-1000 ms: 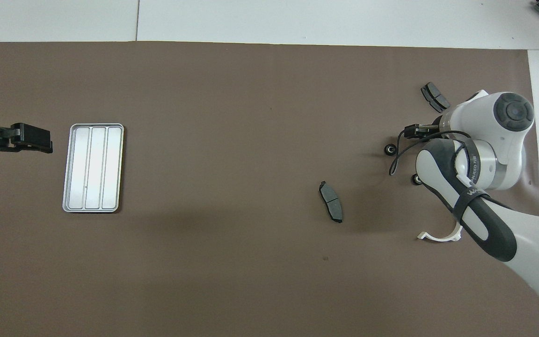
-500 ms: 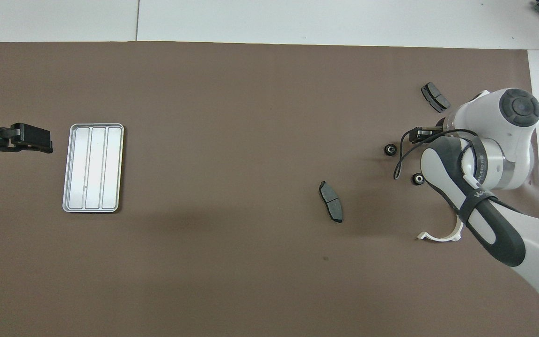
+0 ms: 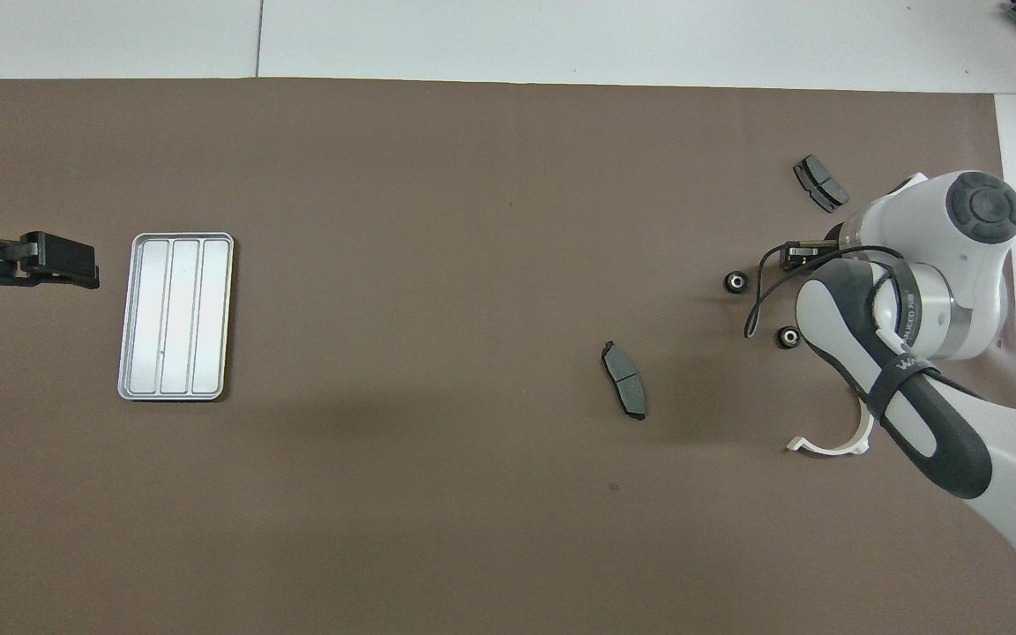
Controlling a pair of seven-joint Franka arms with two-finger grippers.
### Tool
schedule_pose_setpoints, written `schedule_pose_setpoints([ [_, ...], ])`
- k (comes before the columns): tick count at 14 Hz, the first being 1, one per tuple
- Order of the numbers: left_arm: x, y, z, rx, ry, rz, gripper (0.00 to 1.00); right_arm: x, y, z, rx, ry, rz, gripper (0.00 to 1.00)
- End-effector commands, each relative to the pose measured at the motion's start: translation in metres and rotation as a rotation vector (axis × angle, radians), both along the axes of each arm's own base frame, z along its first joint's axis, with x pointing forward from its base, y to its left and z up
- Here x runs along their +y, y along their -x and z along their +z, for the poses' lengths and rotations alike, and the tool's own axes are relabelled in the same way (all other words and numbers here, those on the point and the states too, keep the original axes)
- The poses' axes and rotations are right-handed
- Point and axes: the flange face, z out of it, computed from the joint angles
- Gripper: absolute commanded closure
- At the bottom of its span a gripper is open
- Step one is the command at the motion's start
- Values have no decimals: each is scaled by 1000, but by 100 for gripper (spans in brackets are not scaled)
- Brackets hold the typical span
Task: Pick bearing gear from pile to tray
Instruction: 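Reach the right gripper to the gear pile and grasp a black gear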
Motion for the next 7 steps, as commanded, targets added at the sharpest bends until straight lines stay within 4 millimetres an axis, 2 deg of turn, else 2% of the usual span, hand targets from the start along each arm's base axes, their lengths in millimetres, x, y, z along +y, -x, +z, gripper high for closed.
schedule_pose_setpoints([
  [1,2,7,1,-6,10,0,0,-8,5,-5,3,-16,27,48],
  [3,2,7,1,-6,10,0,0,-10,5,-5,1,-15,33,59],
  [5,2,7,1,-6,10,0,0,-10,5,-4,-3,-15,33,84],
  [6,2,7,1,-6,10,0,0,-10,4,-5,-5,-16,32,100],
  [7,2,7,1,-6,10,0,0,-10,4,-4,-8,-25,21,100],
])
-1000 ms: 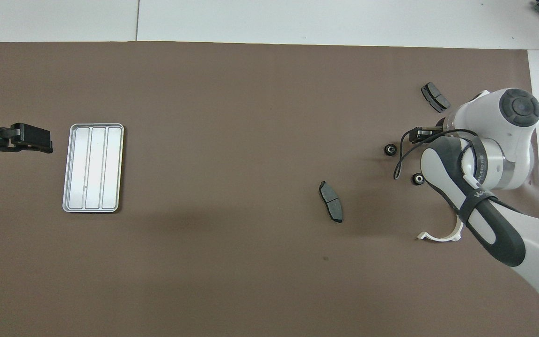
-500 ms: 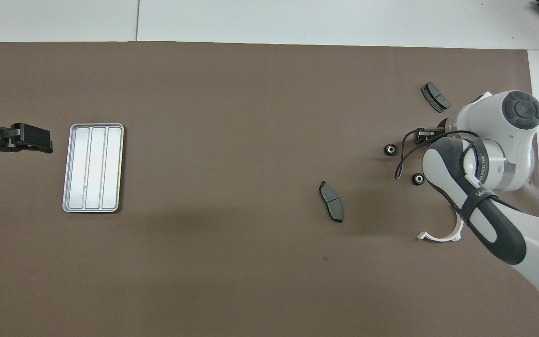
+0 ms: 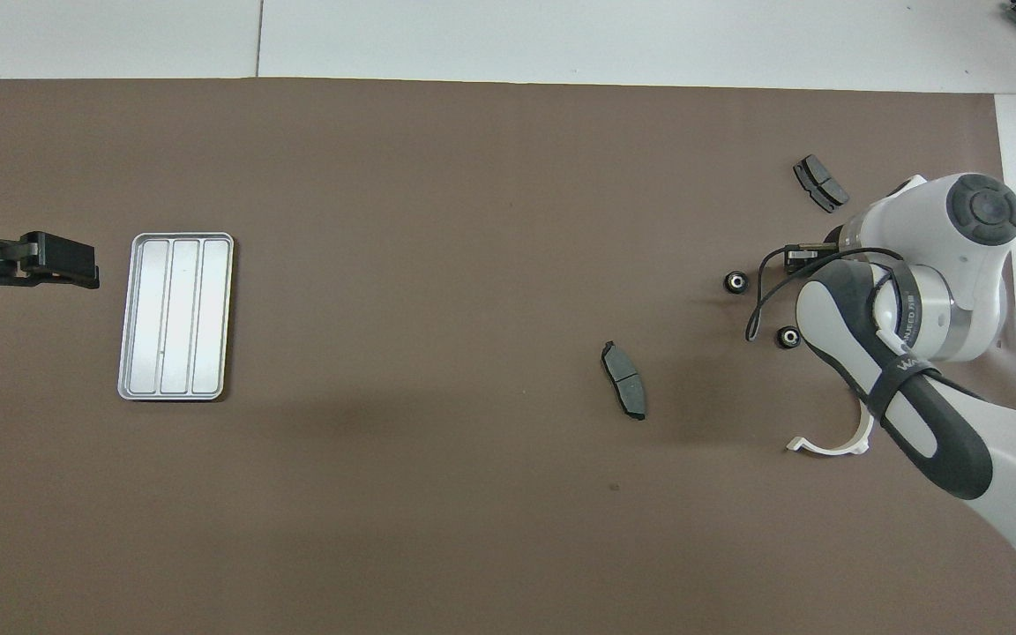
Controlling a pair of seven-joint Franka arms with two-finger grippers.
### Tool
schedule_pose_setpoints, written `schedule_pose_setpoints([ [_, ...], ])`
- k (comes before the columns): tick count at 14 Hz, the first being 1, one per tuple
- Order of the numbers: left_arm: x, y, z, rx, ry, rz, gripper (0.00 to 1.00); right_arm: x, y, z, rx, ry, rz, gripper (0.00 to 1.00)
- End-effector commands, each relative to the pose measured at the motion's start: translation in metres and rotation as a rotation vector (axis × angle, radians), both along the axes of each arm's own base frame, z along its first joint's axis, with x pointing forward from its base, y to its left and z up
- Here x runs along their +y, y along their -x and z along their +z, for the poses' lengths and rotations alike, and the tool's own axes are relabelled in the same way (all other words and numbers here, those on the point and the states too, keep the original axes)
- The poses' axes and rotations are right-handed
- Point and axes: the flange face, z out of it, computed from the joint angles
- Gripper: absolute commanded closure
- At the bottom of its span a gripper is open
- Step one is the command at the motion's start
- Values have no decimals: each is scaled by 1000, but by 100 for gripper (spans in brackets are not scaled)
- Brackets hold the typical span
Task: Pick bearing gear from pile to tray
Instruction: 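Carry the gear with the right gripper toward the tray and release it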
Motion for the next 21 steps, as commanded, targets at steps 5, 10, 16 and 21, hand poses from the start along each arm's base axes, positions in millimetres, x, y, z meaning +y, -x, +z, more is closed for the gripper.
schedule_pose_setpoints([
  [5,2,7,1,-6,10,0,0,7,-5,47,-26,-38,13,100],
  [10,2,7,1,-6,10,0,0,106,-14,112,-18,-103,-102,100],
  [16,2,7,1,-6,10,0,0,268,14,130,-66,-136,-244,100],
  [21,2,7,1,-6,10,0,0,377,54,115,-75,-223,-355,100],
])
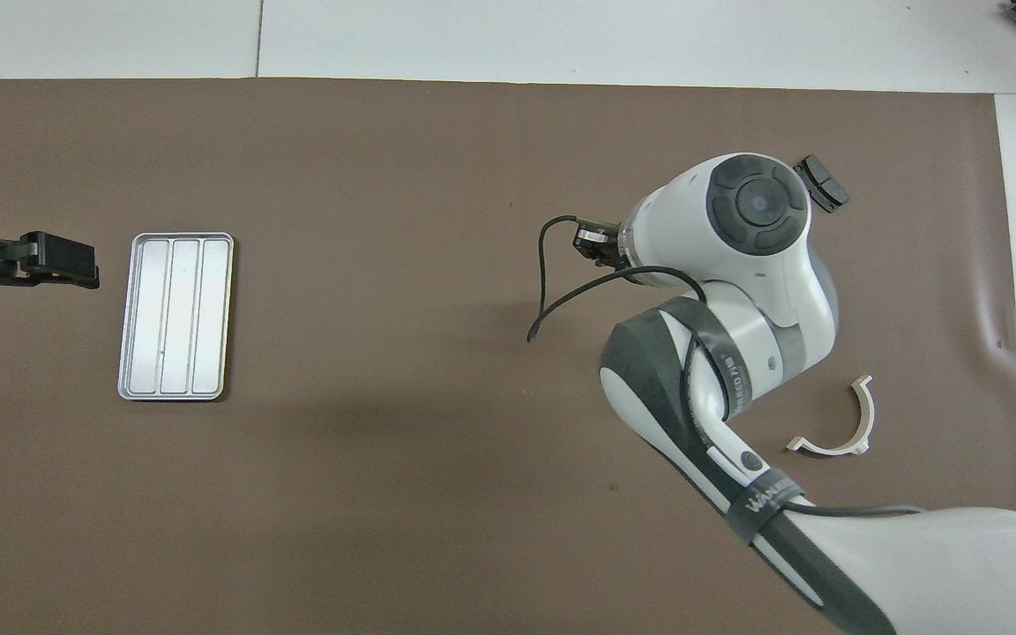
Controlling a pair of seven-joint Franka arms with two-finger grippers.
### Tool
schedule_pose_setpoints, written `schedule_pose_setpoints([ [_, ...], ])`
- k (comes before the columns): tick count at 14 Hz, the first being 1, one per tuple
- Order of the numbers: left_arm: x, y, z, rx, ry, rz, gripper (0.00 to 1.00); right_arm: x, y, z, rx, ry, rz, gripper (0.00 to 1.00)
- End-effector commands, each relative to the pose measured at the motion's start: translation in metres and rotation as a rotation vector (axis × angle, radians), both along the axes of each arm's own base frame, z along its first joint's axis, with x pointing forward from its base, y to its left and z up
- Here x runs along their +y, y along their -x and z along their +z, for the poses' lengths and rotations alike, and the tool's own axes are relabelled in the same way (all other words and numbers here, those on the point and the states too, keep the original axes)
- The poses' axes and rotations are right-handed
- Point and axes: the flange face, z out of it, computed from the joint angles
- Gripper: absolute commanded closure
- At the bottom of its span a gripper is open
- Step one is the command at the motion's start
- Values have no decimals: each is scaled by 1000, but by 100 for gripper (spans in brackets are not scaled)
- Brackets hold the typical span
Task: Pick bearing gear from pile to tray
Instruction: 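Carry the gear with the right gripper toward the tray and release it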
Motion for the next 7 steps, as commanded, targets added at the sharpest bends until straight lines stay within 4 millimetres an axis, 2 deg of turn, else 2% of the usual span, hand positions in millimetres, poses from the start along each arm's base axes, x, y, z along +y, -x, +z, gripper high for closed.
schedule_pose_setpoints([
  [1,1,7,1,-6,10,-1,0,41,10,-25,0,5,-32,100],
  [3,1,6,0,-4,10,-1,0,82,31,-66,-30,62,-44,100],
  [4,2,7,1,-6,10,0,0,93,37,-84,-52,85,-68,100],
  [5,2,6,0,-4,10,0,0,106,44,-91,-71,91,-67,100],
  [7,2,7,1,-6,10,0,0,113,48,-104,-69,96,-70,100],
])
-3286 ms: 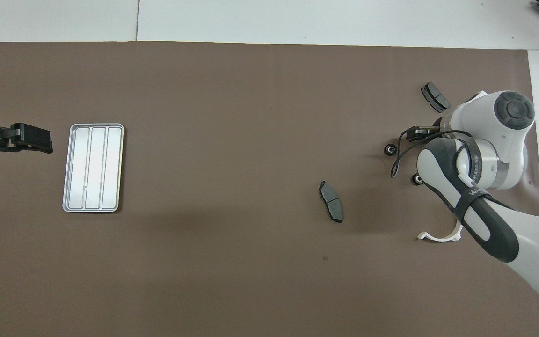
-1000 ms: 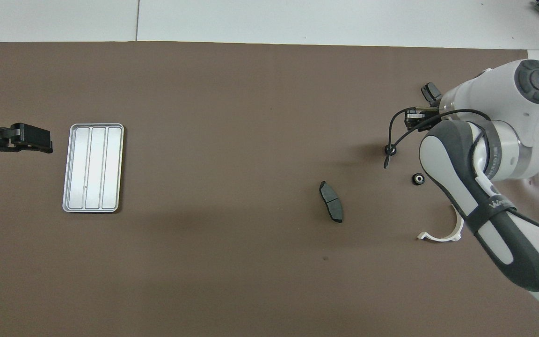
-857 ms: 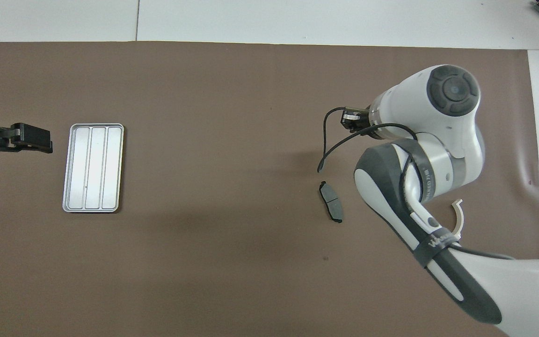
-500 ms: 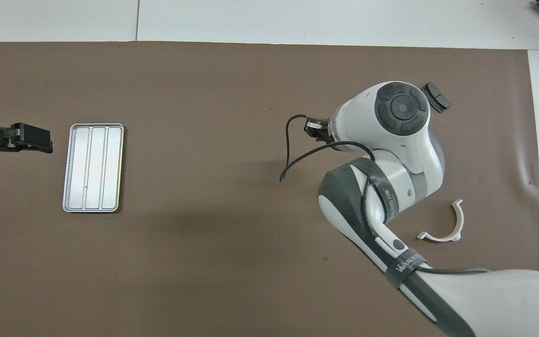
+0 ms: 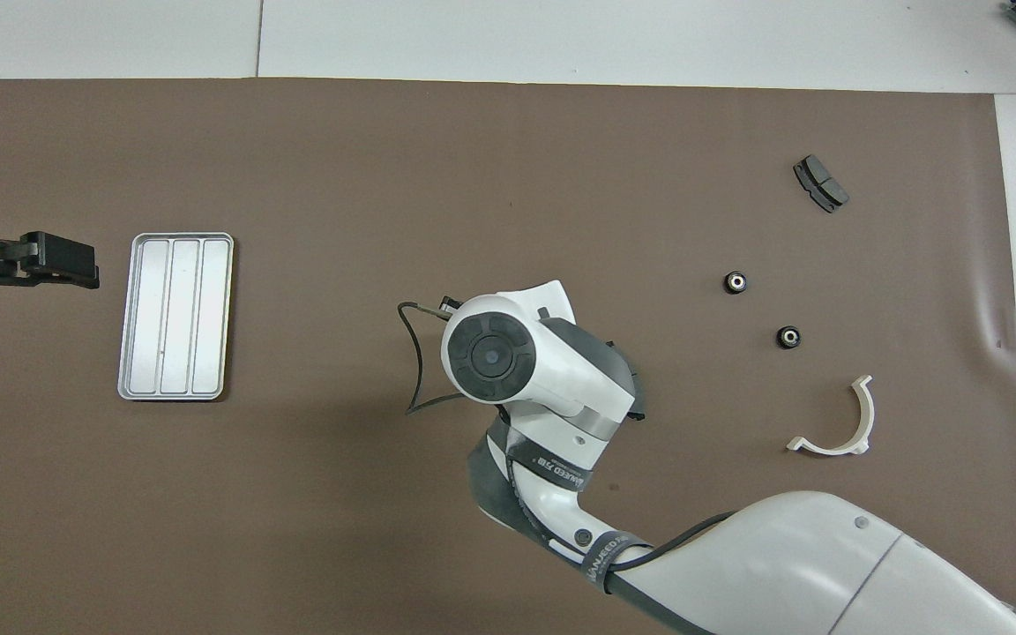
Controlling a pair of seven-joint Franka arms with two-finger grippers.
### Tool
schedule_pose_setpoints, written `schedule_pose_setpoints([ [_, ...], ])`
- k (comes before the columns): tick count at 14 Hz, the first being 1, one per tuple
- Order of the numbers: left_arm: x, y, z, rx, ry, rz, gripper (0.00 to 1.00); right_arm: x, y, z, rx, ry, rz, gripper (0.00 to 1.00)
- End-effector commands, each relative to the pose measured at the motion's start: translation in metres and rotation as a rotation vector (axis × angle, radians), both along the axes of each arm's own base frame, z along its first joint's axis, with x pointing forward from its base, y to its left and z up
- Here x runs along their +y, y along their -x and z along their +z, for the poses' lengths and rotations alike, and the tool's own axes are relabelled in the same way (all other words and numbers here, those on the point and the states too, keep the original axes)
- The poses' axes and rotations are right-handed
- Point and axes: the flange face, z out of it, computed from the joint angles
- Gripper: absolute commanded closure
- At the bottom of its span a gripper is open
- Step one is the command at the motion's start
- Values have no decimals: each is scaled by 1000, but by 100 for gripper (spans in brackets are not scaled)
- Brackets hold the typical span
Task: Pick bearing gear from pile to tray
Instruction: 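Carry the gear with the right gripper toward the tray and release it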
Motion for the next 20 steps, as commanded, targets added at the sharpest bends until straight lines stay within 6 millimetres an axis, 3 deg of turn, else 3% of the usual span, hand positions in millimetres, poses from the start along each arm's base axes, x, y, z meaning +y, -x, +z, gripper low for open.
schedule_pose_setpoints([
  [1,1,7,1,-6,10,-3,0,9,-7,-10,-12,-35,-11,100],
  [2,2,7,1,-6,10,0,0,13,-6,-8,-25,-70,-27,99],
  [3,2,7,1,-6,10,0,0,15,-6,-7,-29,-82,-35,62],
  [4,2,7,1,-6,10,0,0,15,-5,-8,-30,-79,-35,1],
  [6,1,7,1,-6,10,-1,0,12,-7,-5,-47,-54,-20,0],
  [8,2,7,1,-6,10,0,0,1,-14,11,-68,-43,-28,0],
  [11,1,7,1,-6,10,-1,0,-46,-34,48,-73,86,47,0],
  [12,2,7,1,-6,10,0,0,-63,-43,55,-58,108,71,0],
  [15,-4,7,1,-4,10,-12,0,-138,-75,75,21,154,189,0],
  [20,-10,2,5,-48,12,-29,0,-257,-109,59,132,148,529,0],
])
